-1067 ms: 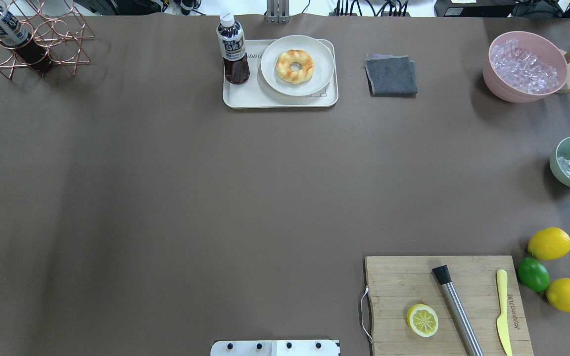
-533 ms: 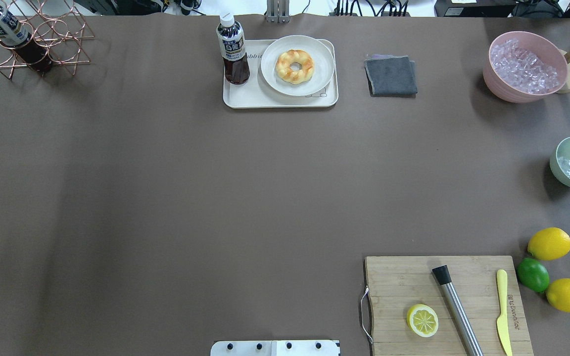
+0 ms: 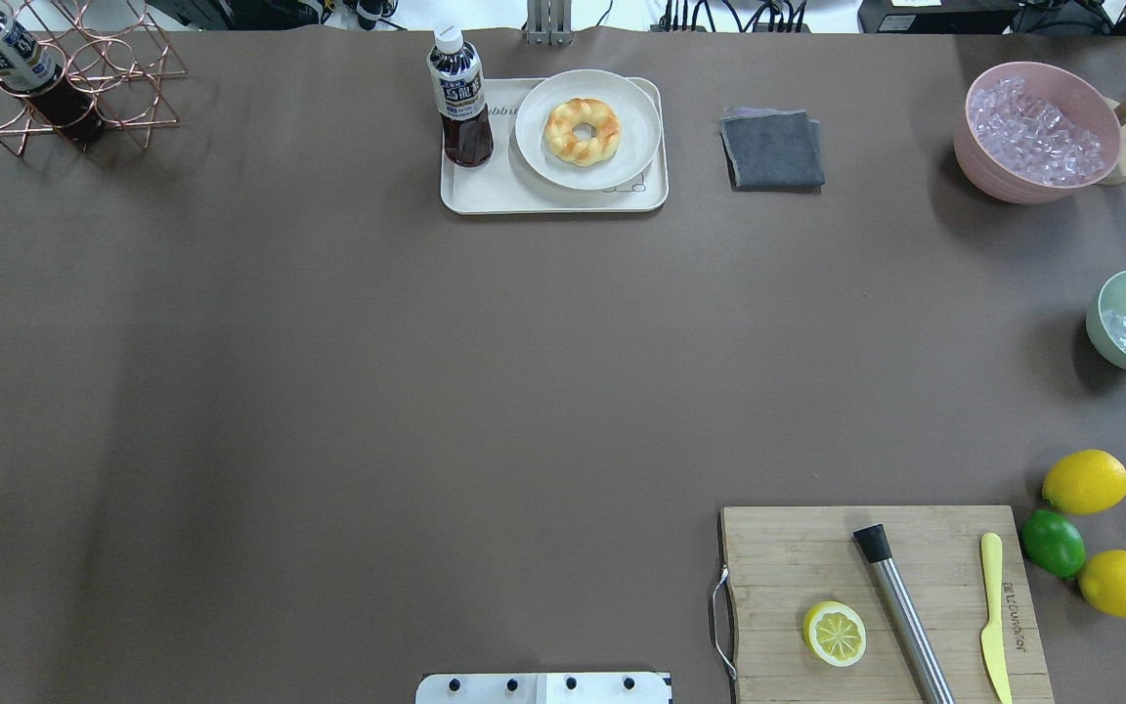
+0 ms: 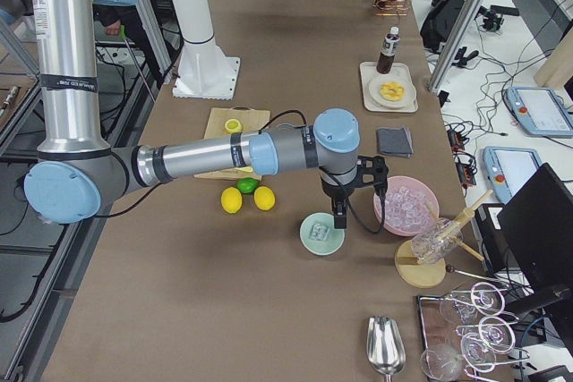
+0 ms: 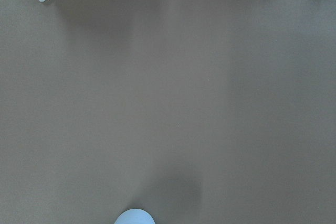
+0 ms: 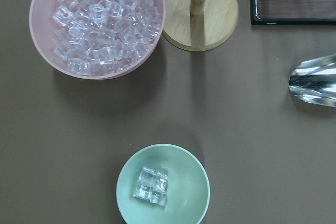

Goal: Pour ice into bowl

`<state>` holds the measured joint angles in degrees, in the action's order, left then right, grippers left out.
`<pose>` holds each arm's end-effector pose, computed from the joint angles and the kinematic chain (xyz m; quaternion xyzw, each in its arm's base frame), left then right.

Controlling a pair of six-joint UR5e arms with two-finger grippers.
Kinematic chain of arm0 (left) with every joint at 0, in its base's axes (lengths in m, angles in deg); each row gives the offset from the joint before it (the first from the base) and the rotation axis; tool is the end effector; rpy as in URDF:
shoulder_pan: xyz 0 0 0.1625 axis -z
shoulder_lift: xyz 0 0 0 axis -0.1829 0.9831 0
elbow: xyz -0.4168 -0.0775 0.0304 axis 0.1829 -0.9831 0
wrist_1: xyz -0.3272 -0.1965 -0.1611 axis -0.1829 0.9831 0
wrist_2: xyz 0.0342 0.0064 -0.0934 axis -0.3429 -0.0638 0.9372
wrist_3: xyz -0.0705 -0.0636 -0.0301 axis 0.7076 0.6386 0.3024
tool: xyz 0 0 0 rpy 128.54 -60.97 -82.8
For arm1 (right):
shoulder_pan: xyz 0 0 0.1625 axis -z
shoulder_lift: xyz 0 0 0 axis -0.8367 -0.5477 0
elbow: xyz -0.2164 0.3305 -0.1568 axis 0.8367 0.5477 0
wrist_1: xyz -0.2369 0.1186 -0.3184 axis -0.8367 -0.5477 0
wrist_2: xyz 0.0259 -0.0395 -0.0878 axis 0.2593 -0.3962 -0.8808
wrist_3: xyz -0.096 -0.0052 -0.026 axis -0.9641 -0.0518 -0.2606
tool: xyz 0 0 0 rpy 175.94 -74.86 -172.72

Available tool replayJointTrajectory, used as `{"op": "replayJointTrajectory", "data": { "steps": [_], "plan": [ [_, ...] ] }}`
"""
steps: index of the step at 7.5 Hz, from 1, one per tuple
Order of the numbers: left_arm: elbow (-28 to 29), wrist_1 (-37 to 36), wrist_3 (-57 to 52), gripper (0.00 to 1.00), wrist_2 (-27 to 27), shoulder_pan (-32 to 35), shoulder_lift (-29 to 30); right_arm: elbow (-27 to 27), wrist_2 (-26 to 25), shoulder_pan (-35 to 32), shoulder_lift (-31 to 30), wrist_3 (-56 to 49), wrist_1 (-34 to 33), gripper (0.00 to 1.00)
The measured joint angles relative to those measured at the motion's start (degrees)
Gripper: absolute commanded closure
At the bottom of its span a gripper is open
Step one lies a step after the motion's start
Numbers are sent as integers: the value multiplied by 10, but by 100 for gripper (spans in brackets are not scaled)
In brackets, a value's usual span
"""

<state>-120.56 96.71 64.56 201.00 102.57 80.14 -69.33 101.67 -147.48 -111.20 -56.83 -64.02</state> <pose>-0.0721 -0.4531 0.6599 0.0306 0.4313 -0.0568 0.8999 0.0688 -0.4981 0.5506 0.0754 -0.3864 0.0276 0.9188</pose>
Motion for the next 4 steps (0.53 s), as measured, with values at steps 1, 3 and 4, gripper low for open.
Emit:
{"op": "replayJointTrajectory", "data": {
  "steps": [1, 3, 4],
  "plan": [
    [1, 0, 0, 2, 0, 0, 0, 0, -7, -8, -9, -1, -3, 1],
    [1, 0, 0, 2, -1, 0, 0, 7, -15, -14, -15, -1, -3, 1],
    [1, -1, 0, 2, -2, 0, 0, 11, -16, -14, -16, -1, -3, 1]
  ]
}}
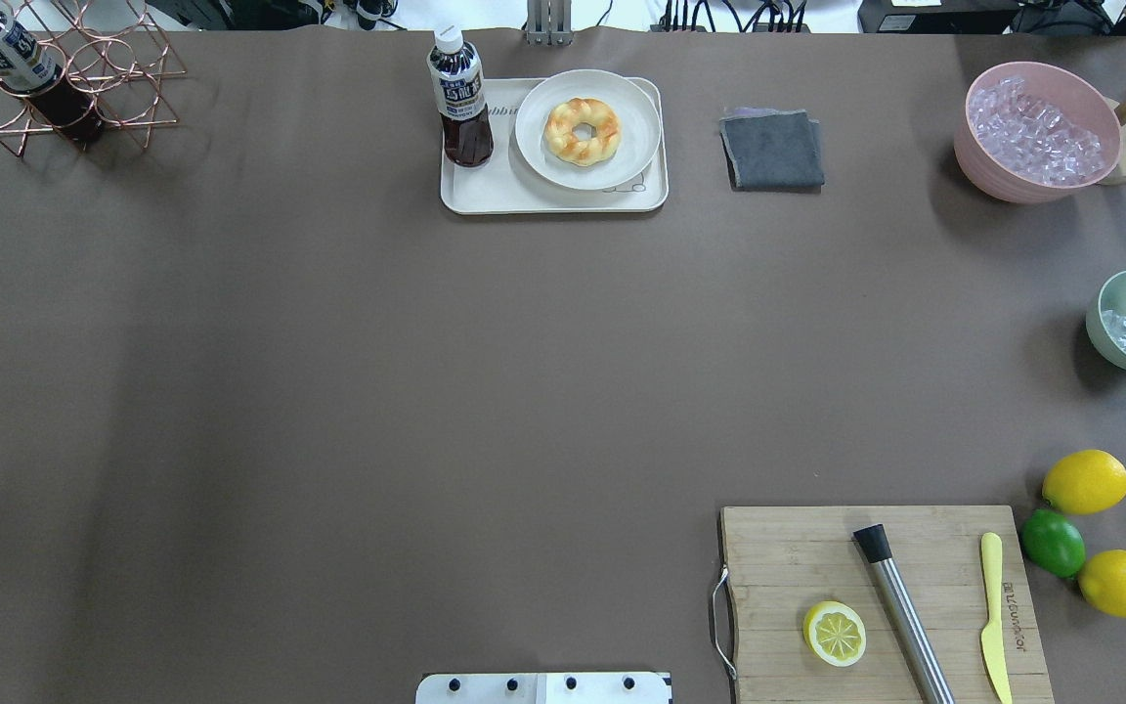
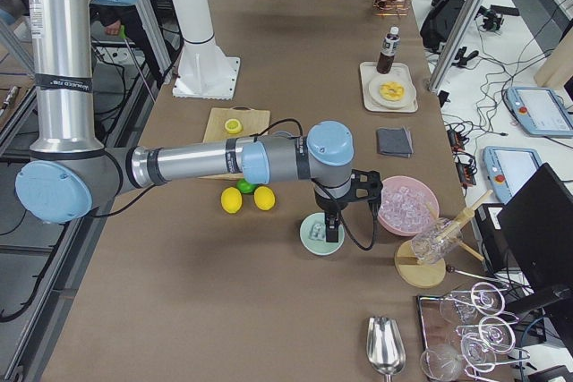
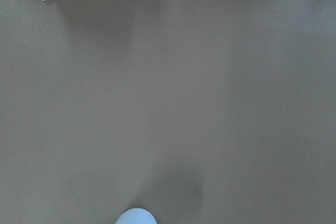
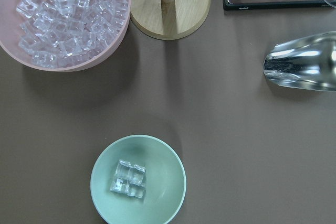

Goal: Pour ice into bowl

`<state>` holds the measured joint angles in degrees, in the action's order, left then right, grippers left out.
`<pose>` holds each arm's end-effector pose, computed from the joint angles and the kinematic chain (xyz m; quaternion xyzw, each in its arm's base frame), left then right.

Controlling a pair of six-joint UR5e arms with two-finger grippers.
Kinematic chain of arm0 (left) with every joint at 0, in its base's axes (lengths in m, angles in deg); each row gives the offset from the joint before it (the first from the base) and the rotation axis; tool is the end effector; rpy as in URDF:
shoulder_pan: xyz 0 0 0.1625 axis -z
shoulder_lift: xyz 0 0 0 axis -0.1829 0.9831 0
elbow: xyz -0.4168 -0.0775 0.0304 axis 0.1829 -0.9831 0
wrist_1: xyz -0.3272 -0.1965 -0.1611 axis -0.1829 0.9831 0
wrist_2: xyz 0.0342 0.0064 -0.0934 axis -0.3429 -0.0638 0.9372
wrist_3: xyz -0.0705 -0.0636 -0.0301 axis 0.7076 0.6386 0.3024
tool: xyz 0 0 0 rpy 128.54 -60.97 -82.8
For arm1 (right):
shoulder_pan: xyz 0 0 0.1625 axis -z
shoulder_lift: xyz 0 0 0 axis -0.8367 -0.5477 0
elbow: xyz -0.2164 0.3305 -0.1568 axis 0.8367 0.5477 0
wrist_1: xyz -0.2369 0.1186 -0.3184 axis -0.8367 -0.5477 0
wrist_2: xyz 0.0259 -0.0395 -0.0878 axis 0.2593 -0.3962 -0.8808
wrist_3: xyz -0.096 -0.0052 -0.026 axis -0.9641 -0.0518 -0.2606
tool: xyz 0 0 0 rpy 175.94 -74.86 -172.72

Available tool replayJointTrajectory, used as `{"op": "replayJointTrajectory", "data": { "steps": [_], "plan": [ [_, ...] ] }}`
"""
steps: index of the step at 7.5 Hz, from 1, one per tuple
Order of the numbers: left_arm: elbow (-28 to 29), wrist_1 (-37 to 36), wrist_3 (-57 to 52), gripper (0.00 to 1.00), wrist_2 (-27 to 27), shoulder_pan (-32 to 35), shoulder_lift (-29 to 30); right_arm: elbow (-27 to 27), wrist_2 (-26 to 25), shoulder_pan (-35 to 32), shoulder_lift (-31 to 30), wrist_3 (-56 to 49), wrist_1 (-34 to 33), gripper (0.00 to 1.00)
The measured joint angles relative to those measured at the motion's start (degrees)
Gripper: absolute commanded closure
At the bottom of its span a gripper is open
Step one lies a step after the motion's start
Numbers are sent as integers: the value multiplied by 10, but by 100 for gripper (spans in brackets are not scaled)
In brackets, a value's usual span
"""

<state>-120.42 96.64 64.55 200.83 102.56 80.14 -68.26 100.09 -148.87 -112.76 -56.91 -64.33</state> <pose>-0.0722 -0.4529 0.6615 0.0291 0.4299 -0.0576 0.9005 0.0824 -0.4858 0.5758 0.0578 -0.3724 0.0495 0.9249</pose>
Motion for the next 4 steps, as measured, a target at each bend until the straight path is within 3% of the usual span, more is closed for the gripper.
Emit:
{"op": "replayJointTrajectory", "data": {
  "steps": [4],
  "plan": [
    [1, 0, 0, 2, 0, 0, -3, 10, 0, 0, 0, -1, 2, 1]
  ]
}}
